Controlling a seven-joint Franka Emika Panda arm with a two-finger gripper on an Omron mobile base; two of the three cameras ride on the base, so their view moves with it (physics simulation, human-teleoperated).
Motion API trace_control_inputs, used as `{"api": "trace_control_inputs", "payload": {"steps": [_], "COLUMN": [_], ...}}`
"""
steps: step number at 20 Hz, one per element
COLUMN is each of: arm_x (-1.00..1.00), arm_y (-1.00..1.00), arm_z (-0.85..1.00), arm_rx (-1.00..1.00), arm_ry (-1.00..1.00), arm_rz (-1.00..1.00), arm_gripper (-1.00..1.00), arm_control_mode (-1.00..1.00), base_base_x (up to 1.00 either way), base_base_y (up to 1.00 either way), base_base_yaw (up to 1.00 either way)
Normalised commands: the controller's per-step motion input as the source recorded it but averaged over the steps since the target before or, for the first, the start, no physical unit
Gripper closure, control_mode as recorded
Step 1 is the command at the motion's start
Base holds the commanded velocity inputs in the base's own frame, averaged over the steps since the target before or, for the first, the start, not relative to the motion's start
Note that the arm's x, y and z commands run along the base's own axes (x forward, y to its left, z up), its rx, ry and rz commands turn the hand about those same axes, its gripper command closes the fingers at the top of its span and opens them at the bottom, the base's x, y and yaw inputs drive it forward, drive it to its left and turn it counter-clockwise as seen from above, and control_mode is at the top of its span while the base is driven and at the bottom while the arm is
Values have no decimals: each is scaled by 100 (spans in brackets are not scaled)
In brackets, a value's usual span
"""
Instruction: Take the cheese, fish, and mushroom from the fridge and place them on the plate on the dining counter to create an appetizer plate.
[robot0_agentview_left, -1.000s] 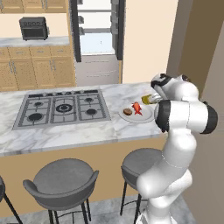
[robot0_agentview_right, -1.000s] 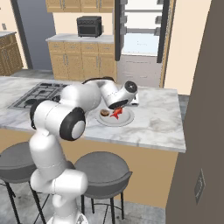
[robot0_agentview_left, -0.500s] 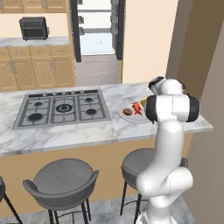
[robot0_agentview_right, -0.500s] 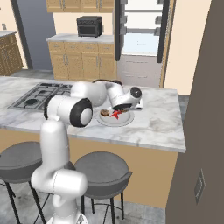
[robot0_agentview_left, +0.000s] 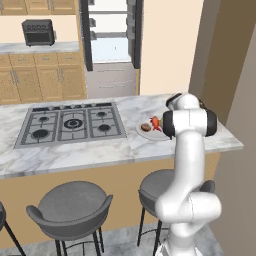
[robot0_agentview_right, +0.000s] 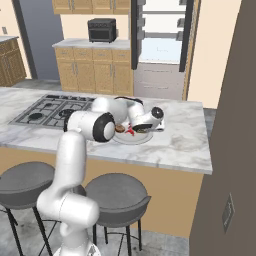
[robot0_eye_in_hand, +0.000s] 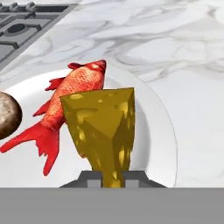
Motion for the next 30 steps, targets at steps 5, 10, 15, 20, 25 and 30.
{"api": "trace_control_inputs", "payload": {"steps": [5,10,15,20,25,30], "arm_x": [35,-27,-50,-73,-86,-100], "arm_y": [11,44,70,18,0,15], "arm_z": [-28,11,24,89,100,71], "arm_rx": [-3,-7,-12,-6,-6,-6], "arm_ry": [6,7,8,2,0,-1], "arm_rz": [0,0,-1,-3,-7,-12], "arm_gripper": [-100,-100,-100,-100,-100,-100], "arm_control_mode": [-100,-100,-100,-100,-100,-100], "base_base_x": [0,0,0,0,0,0], "base_base_y": [0,0,0,0,0,0], "base_base_yaw": [0,0,0,0,0,0]}}
